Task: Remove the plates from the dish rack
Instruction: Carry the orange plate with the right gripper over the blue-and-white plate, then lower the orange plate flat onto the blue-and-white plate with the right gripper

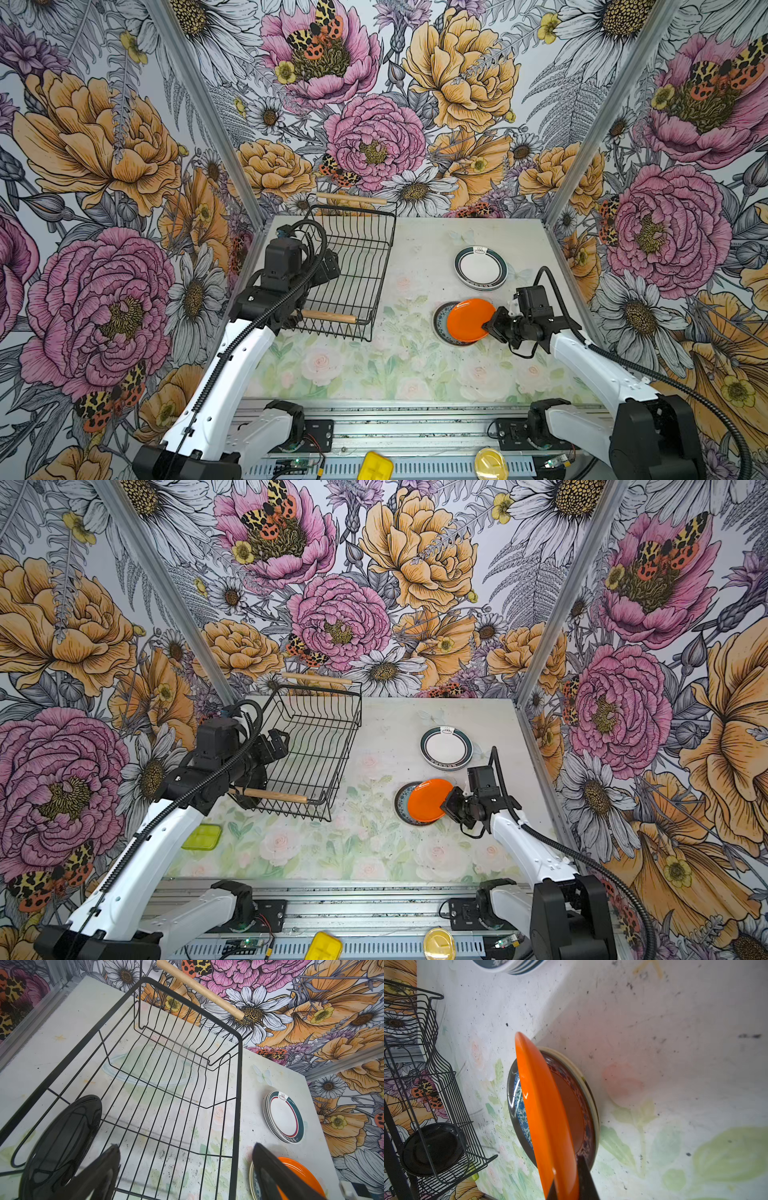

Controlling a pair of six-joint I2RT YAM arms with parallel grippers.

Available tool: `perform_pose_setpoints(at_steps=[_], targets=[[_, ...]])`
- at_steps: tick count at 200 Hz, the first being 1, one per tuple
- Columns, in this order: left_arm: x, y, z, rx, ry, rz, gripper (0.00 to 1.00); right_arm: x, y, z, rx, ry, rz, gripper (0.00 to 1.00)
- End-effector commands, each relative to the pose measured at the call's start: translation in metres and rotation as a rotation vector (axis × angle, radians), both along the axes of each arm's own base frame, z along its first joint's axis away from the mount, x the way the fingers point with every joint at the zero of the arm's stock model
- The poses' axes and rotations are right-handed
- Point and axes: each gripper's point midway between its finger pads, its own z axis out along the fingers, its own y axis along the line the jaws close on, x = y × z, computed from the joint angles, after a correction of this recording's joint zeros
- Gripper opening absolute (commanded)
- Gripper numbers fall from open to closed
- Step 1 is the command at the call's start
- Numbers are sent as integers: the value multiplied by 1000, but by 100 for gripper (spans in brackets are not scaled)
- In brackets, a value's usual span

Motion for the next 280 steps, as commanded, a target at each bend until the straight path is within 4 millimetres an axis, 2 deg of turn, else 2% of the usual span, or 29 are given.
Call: perform_pose_setpoints(at_steps=[1,42,68,89,103,170,280], targets=[[3,-6,14,-15,-38,-40,99,14,8,14,33,-51,16,0],[4,-4,13,-13,-39,-32,99,8,14,5,39,-15,31,0],[2,-2,20,-13,-67,-26,99,4,15,-4,15,10,29,10],[2,-2,24,-17,-79,-28,99,3,16,-5,9,13,28,13],[3,-2,21,-19,-74,-26,99,4,18,-5,10,13,32,15],[6,-1,15,-20,-71,-22,99,6,24,-8,2,33,58,37],[9,1,12,-29,-60,-21,99,9,28,-7,-92,52,112,41]])
